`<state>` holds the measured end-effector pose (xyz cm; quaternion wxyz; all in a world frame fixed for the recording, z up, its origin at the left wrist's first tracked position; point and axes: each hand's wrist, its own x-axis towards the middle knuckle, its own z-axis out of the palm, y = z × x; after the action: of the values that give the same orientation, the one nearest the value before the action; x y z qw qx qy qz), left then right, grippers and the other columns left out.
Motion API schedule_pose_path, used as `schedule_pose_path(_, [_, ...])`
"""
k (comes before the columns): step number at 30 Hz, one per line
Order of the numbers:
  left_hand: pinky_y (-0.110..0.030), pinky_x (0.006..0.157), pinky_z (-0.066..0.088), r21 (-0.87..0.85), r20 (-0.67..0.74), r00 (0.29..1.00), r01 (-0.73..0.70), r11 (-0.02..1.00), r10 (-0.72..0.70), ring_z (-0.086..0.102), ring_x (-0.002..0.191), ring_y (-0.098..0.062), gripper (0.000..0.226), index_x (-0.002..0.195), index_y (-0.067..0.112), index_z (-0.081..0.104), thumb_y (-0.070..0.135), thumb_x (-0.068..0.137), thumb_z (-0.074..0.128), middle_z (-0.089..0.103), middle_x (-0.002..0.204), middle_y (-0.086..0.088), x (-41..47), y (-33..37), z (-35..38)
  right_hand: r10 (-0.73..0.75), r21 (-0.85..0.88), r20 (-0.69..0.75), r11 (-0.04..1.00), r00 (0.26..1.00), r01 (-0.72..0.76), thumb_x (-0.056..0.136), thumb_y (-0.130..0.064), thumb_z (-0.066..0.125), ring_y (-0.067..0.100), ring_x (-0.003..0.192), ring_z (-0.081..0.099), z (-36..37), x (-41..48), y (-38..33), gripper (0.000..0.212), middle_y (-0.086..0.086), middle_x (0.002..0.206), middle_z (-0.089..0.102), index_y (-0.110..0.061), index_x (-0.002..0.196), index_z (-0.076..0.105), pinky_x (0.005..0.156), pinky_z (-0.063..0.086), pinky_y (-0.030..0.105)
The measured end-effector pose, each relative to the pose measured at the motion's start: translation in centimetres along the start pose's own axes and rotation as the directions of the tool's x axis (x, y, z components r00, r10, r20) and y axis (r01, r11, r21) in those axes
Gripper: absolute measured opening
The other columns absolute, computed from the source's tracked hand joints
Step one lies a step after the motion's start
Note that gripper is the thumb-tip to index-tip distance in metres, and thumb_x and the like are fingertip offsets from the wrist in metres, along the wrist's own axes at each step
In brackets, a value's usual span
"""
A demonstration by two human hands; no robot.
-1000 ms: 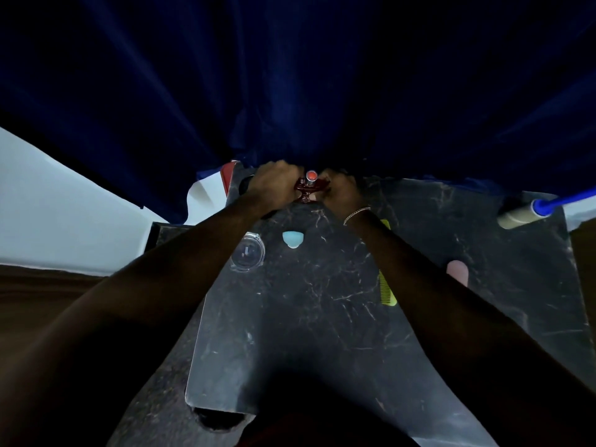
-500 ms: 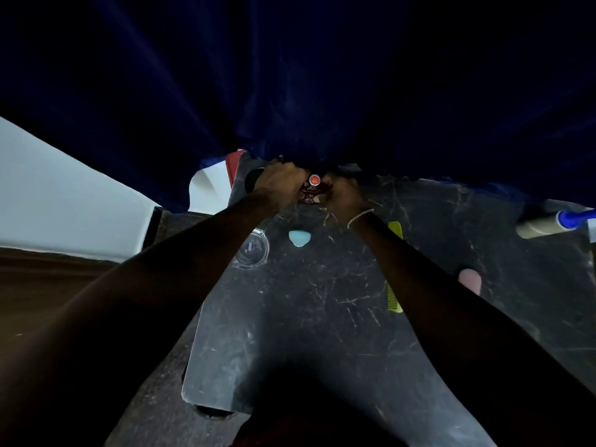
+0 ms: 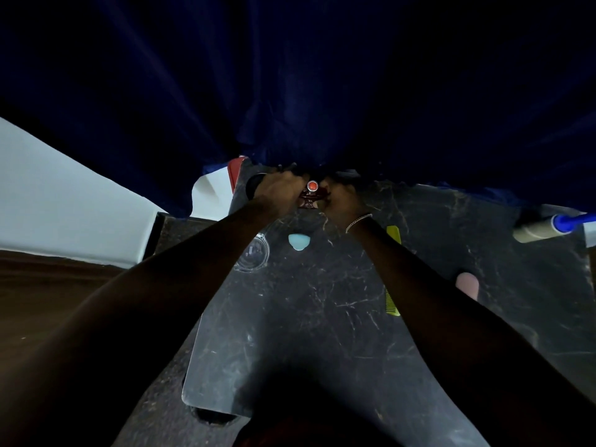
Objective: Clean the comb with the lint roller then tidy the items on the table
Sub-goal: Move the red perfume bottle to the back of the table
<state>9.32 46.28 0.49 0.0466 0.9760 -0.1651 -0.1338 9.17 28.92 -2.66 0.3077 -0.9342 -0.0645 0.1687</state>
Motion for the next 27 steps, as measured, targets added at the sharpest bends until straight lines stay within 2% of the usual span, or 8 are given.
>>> schedule_pose_path(3, [-0.048, 0.108, 0.042, 0.027, -0.04, 0.999, -0.016, 1.0, 0.017, 0.042, 0.144, -0.029, 0.048, 0.129, 0.015, 0.055, 0.031, 0.086, 0.071, 0.057, 0.141, -0.013, -0.6, -0.2, -0.1, 0.018, -0.001, 0.022, 1.0, 1.0, -0.018, 0.078, -0.025, 0.065, 0.03, 0.105, 0.063, -0.1, -0.4, 0.0, 0.035, 0.007, 0.109, 0.069, -0.018, 0.111, 0.057, 0.091, 0.05, 0.037])
schedule_pose_path(7, [-0.049, 0.114, 0.034, 0.023, -0.079, 0.997, -0.007, 1.0, 0.009, 0.04, 0.144, -0.03, 0.057, 0.136, 0.015, 0.05, 0.033, 0.085, 0.07, 0.052, 0.144, -0.012, -1.9, -0.1, -0.3, 0.027, 0.016, -0.005, 1.0, 1.0, -0.027, 0.081, -0.025, 0.068, 0.03, 0.12, 0.057, -0.3, -1.5, 0.1, 0.053, 0.008, 0.127, 0.063, -0.017, 0.13, 0.049, 0.1, 0.041, 0.036])
schedule_pose_path(12, [-0.047, 0.12, 0.022, -0.046, -0.212, 0.976, 0.032, 0.998, -0.041, 0.038, 0.145, -0.029, 0.069, 0.148, 0.016, 0.043, 0.039, 0.088, 0.068, 0.047, 0.151, -0.01, -5.0, 0.7, -0.7, -0.015, 0.073, -0.104, 0.997, 0.994, 0.023, 0.082, -0.022, 0.069, 0.032, 0.122, 0.055, -1.4, -4.6, 0.0, 0.059, 0.012, 0.136, 0.056, -0.015, 0.137, 0.048, 0.102, 0.045, 0.036])
schedule_pose_path(17, [-0.032, 0.124, 0.001, -0.112, -0.402, 0.915, -0.001, 0.994, -0.044, 0.037, 0.146, -0.027, 0.064, 0.149, 0.013, 0.043, 0.043, 0.094, 0.058, 0.045, 0.153, -0.01, -8.6, 2.2, -0.3, -0.04, 0.041, -0.243, 0.998, 0.969, 0.051, 0.085, -0.031, 0.066, 0.031, 0.124, 0.052, -1.8, -8.7, 1.0, 0.058, 0.012, 0.14, 0.051, -0.013, 0.137, 0.049, 0.1, 0.045, 0.034])
schedule_pose_path(18, [-0.032, 0.124, 0.002, -0.106, -0.43, 0.902, -0.012, 0.994, -0.035, 0.036, 0.147, -0.027, 0.063, 0.149, 0.012, 0.043, 0.043, 0.095, 0.057, 0.044, 0.154, -0.01, -9.4, 2.9, -0.2, -0.054, 0.002, -0.27, 0.998, 0.961, 0.057, 0.086, -0.036, 0.063, 0.031, 0.124, 0.053, -1.9, -9.8, 1.4, 0.059, 0.012, 0.141, 0.05, -0.013, 0.137, 0.048, 0.099, 0.047, 0.037])
schedule_pose_path(21, [-0.045, 0.124, 0.024, -0.119, -0.461, 0.888, -0.066, 0.991, 0.004, 0.03, 0.151, -0.027, 0.064, 0.151, 0.01, 0.042, 0.044, 0.098, 0.055, 0.04, 0.157, -0.012, -11.4, 5.3, 0.9, -0.129, -0.166, -0.342, 0.983, 0.931, 0.076, 0.087, -0.044, 0.059, 0.03, 0.126, 0.053, -1.9, -12.9, 2.6, 0.06, 0.012, 0.143, 0.05, -0.012, 0.137, 0.049, 0.098, 0.049, 0.042])
schedule_pose_path(25, [-0.048, 0.122, 0.028, -0.133, -0.425, 0.905, -0.088, 0.987, 0.024, 0.03, 0.151, -0.028, 0.064, 0.151, 0.01, 0.042, 0.047, 0.1, 0.051, 0.038, 0.159, -0.013, -12.7, 8.7, 2.6, -0.15, -0.243, -0.341, 0.968, 0.928, 0.067, 0.09, -0.047, 0.056, 0.027, 0.138, 0.041, -1.8, -17.0, 4.7, 0.063, 0.009, 0.15, 0.043, -0.015, 0.142, 0.043, 0.107, 0.041, 0.049])
schedule_pose_path(27, [-0.047, 0.119, 0.033, -0.146, -0.418, 0.908, -0.1, 0.984, 0.03, 0.034, 0.148, -0.028, 0.063, 0.15, 0.011, 0.043, 0.047, 0.099, 0.053, 0.039, 0.158, -0.014, -13.1, 10.8, 3.4, -0.125, -0.239, -0.349, 0.97, 0.929, 0.041, 0.09, -0.05, 0.054, 0.027, 0.139, 0.04, -1.9, -19.1, 6.0, 0.064, 0.009, 0.151, 0.042, -0.017, 0.143, 0.042, 0.105, 0.042, 0.051])
